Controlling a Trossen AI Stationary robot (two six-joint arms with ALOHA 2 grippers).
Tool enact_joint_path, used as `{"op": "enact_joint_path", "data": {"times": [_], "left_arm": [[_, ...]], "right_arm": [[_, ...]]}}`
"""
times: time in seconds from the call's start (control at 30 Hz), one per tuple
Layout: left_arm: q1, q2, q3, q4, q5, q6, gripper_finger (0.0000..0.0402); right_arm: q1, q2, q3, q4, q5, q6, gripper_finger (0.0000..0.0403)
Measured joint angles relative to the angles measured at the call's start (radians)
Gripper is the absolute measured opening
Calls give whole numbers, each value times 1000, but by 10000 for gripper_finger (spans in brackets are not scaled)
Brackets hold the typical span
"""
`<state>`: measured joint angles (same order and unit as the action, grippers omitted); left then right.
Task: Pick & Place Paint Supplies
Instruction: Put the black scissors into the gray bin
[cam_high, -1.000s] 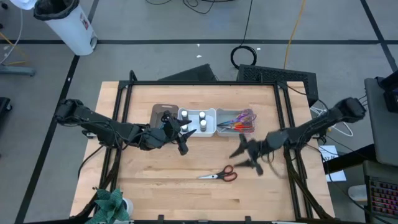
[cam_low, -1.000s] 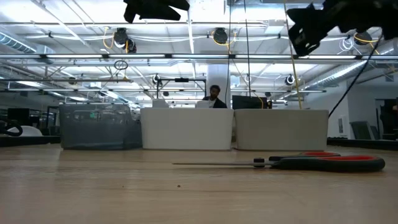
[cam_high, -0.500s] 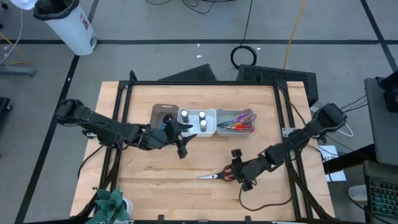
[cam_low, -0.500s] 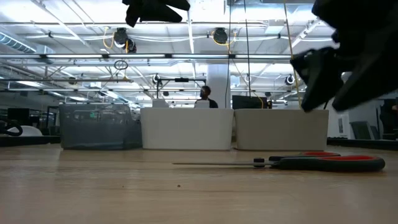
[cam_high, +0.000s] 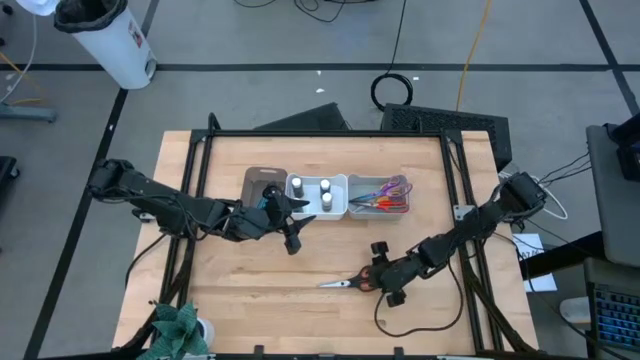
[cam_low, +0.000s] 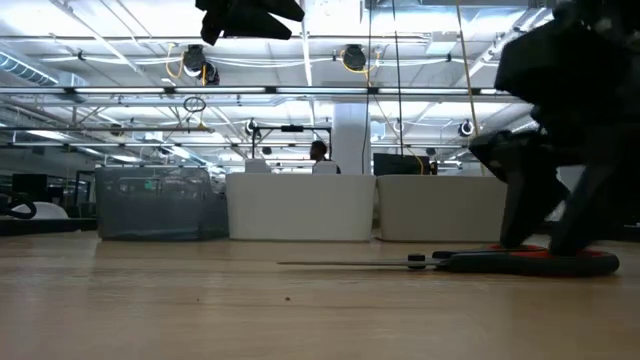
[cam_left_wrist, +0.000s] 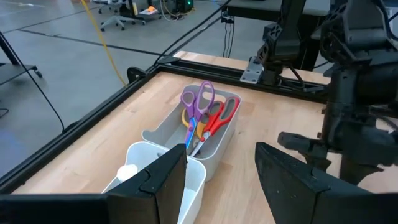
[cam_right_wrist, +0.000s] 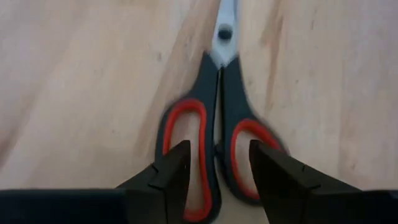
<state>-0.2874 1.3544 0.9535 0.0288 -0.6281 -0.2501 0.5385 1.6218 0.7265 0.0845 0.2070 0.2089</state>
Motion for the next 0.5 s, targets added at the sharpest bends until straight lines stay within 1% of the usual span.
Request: {"op": "enact_joint_path", "data": {"times": [0.17, 0.3, 0.4, 0.5], "left_arm": [[0, 0, 0, 0, 0, 0, 200], [0, 0, 0, 0, 0, -3, 200], [0, 0, 0, -1, 0, -9, 200], [0, 0, 0, -2, 0, -15, 200]], "right_arm": [[0, 56, 3, 9, 3, 0, 151], [-7, 75, 3, -2, 23, 22, 145], [-8, 76, 3, -7, 25, 23, 123], [-8, 77, 3, -9, 24, 17, 87]]}}
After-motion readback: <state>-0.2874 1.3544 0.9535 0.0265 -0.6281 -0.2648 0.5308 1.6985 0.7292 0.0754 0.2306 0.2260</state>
